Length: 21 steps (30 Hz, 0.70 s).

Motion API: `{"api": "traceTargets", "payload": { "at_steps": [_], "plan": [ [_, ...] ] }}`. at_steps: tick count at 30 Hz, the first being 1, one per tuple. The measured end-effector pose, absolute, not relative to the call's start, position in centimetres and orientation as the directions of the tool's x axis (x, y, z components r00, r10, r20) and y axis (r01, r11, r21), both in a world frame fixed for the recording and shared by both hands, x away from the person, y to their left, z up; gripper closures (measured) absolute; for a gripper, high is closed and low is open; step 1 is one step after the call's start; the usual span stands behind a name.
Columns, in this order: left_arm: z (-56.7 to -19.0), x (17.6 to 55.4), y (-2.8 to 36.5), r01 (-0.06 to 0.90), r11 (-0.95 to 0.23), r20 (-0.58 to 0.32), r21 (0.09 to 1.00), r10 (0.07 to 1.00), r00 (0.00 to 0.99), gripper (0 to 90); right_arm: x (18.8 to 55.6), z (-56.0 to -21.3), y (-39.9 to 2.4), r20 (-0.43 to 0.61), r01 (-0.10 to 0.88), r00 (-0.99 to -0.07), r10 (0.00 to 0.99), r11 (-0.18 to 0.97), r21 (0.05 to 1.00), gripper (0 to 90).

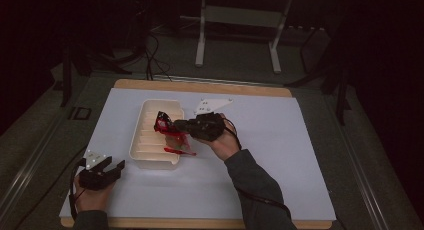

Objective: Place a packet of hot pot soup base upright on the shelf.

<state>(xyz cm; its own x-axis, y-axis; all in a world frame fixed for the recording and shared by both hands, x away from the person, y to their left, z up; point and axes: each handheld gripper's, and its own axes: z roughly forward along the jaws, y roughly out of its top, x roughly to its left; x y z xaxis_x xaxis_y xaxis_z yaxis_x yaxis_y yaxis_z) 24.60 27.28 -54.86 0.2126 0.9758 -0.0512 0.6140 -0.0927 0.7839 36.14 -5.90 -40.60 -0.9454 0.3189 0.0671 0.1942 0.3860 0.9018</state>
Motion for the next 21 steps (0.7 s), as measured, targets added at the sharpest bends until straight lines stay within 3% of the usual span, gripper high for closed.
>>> {"api": "traceTargets", "payload": {
  "at_steps": [21],
  "plan": [
    [-54.8,24.6,27.3,0.616,-0.099,-0.047,0.782,0.975,0.216,47.9,36.6,-41.1,-3.6,0.104,0.209,-0.95,0.296,0.349,0.913,89.3]
  ]
}}
